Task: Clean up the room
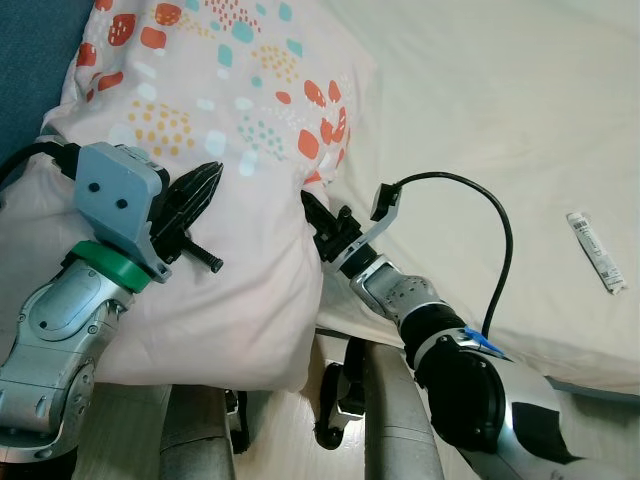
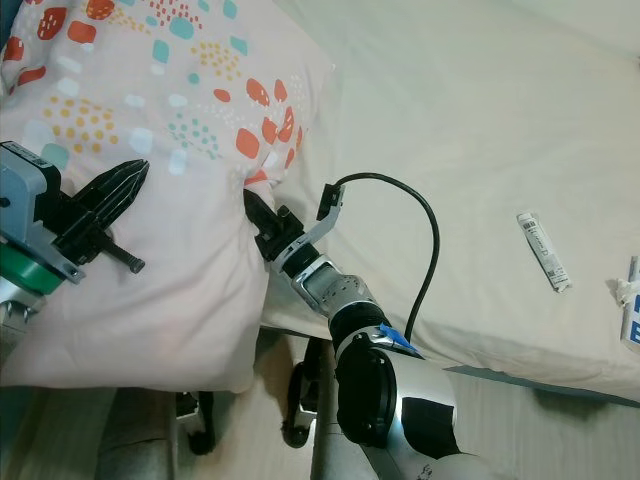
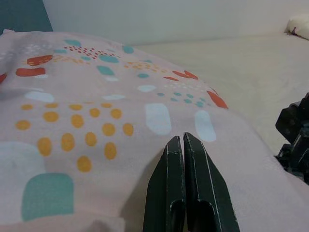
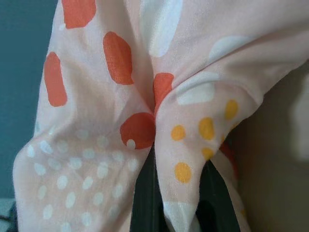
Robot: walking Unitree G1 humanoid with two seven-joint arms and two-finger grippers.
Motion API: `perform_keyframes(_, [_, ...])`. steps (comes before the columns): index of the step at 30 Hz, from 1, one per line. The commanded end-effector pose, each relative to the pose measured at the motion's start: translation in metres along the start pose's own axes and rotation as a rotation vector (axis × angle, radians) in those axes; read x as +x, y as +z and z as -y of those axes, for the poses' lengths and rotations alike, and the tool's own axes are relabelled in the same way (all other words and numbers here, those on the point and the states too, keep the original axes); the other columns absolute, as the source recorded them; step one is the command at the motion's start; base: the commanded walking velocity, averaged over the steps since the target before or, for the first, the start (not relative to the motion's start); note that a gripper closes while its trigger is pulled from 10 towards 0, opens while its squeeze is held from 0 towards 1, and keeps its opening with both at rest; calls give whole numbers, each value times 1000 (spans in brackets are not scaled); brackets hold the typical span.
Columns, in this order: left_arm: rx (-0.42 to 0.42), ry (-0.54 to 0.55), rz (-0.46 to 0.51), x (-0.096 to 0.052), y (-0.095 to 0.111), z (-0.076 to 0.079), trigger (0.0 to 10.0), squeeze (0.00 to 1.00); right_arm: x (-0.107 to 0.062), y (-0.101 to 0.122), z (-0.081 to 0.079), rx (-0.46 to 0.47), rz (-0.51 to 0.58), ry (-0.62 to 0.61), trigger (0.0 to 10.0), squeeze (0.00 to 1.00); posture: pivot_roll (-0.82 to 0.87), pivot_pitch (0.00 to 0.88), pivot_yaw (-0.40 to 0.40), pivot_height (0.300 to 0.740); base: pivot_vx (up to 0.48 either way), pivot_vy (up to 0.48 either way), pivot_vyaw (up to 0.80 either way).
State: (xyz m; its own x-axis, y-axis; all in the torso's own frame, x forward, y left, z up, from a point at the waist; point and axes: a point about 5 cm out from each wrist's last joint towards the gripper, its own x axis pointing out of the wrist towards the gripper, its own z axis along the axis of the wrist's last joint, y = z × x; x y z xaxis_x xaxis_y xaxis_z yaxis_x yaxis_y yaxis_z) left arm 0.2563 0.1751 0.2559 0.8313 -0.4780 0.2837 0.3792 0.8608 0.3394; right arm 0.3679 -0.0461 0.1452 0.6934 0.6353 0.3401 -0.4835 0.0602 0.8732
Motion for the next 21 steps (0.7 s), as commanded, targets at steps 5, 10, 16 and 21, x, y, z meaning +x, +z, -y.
perform_keyframes(5, [-15, -19, -20, 0, -5, 5, 10000, 0, -6, 4, 8, -22, 59, -67, 0, 0, 267, 354, -106, 608, 0, 0, 0])
perform_keyframes(10, [-12, 1, -12, 1, -5, 3, 10000, 0, -3, 25, 0, -91, 156, -50, 0, 0, 255, 356, -109, 608, 0, 0, 0])
perform_keyframes(16, [-14, 7, 3, 5, -6, 4, 10000, 0, 5, 44, -19, -158, 277, 43, 0, 0, 234, 347, -101, 608, 0, 0, 0])
perform_keyframes(21, [-18, 0, 11, 9, -7, 5, 10000, 0, 11, 45, -30, -196, 326, 77, 0, 0, 225, 344, -98, 608, 0, 0, 0])
